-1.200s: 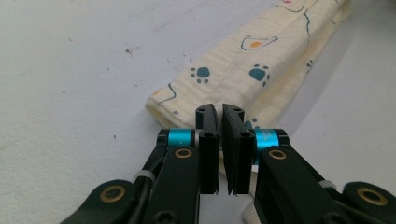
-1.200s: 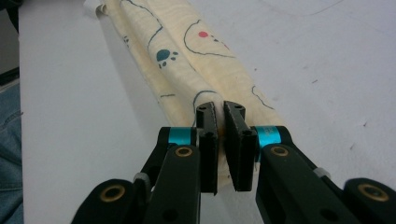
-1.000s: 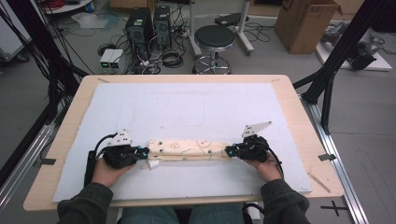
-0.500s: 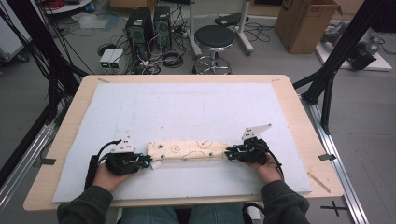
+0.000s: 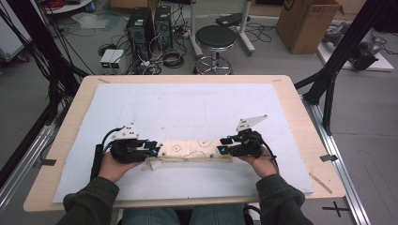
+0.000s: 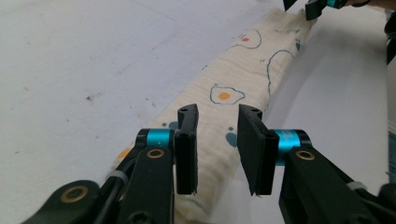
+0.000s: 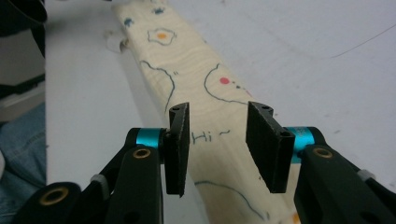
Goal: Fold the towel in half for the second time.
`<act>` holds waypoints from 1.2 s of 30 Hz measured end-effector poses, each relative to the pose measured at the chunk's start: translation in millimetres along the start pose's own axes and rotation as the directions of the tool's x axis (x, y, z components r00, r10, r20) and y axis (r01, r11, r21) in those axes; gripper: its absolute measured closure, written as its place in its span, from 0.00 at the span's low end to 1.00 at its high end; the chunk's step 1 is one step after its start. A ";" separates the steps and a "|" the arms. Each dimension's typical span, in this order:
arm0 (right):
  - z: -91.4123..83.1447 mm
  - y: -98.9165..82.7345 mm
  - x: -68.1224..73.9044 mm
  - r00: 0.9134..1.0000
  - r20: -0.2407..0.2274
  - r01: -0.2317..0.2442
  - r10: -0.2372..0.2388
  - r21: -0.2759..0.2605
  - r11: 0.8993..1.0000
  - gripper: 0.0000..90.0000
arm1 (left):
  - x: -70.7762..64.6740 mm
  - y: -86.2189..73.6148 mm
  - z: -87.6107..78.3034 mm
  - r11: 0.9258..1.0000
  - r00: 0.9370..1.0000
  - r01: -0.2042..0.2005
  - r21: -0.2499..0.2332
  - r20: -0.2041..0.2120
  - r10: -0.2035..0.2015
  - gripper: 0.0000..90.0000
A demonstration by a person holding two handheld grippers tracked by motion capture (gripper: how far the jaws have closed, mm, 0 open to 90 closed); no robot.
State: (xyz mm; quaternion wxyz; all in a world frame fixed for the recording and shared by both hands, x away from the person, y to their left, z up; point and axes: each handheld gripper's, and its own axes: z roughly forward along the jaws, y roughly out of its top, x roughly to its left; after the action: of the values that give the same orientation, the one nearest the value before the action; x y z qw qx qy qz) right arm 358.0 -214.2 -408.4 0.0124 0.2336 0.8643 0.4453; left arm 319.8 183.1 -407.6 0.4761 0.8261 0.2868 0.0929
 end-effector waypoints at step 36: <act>8.2 -38.0 0.3 0.985 0.108 0.128 -0.136 0.076 0.989 0.56 | 2.2 -20.1 18.4 0.982 0.997 -0.048 0.183 -0.052 0.058 0.63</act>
State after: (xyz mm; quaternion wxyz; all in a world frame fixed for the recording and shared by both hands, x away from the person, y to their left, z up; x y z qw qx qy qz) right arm 344.7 -226.6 -442.7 0.0826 0.2008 0.8906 0.3995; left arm 321.7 178.5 -434.5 0.3877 0.8705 0.2853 0.1025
